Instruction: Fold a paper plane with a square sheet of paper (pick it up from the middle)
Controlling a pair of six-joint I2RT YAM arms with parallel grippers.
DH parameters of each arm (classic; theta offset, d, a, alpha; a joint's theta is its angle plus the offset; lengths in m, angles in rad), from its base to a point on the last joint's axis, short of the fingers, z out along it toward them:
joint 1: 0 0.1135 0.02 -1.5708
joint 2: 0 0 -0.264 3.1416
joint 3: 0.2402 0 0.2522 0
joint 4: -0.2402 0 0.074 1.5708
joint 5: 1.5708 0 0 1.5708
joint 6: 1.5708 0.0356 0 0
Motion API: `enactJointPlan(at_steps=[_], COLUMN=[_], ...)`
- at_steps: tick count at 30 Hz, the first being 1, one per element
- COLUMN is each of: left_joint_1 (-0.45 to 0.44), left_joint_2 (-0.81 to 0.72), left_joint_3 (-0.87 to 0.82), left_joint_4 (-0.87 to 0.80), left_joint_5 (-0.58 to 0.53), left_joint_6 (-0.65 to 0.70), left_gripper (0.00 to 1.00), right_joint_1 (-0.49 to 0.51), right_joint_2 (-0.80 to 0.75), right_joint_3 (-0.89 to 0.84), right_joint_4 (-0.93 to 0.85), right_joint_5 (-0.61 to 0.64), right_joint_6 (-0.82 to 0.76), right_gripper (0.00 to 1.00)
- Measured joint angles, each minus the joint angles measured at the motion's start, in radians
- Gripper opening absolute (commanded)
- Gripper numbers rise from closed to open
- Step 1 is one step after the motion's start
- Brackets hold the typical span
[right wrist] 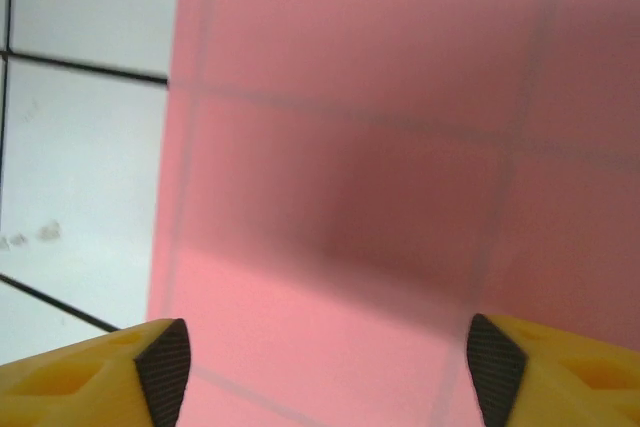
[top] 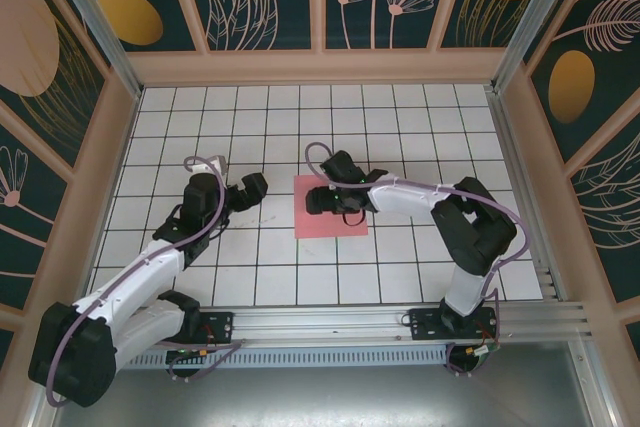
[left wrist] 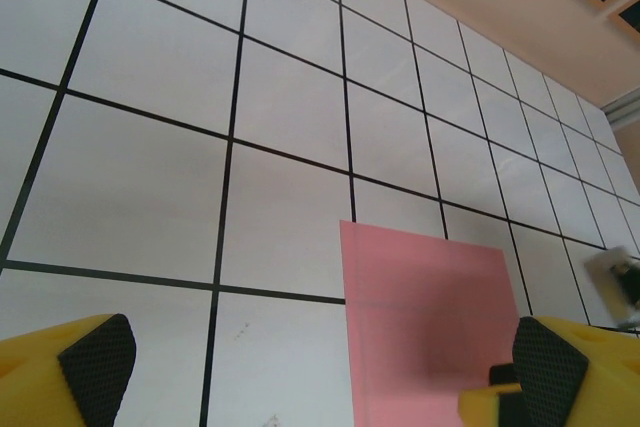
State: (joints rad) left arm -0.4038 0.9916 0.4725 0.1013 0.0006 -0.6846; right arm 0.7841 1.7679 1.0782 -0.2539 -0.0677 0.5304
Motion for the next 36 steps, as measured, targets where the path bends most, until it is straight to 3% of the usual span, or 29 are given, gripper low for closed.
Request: enactJointPlan(at_steps=[4, 7, 20, 36], left_joint_1=[0.000, 0.000, 0.000, 0.000], left_joint_2=[0.034, 0.064, 0.073, 0.053], left_joint_3=[0.018, 0.034, 0.055, 0.028], left_joint_4=[0.000, -0.001, 0.005, 0.024], left_joint_5=[-0.005, -0.005, 0.029, 0.055], left_joint_6=[-0.004, -0.008, 0.001, 0.012], left_gripper=[0.99, 0.99, 0.99, 0.99], right_joint_1=[0.011, 0.014, 0.023, 0.051], right_joint_2=[0.007, 0.046, 0.241, 0.255], right_joint_3=[0.122, 0.206, 0.308, 0.376], right_joint_4=[-0.113, -0.181, -0.305, -0.356], right_joint_5=[0.117, 0.185, 0.217, 0.225], right_joint_6=[0.090, 0.148, 0.182, 0.103], right_gripper=[0.89, 0.99, 0.99, 0.99])
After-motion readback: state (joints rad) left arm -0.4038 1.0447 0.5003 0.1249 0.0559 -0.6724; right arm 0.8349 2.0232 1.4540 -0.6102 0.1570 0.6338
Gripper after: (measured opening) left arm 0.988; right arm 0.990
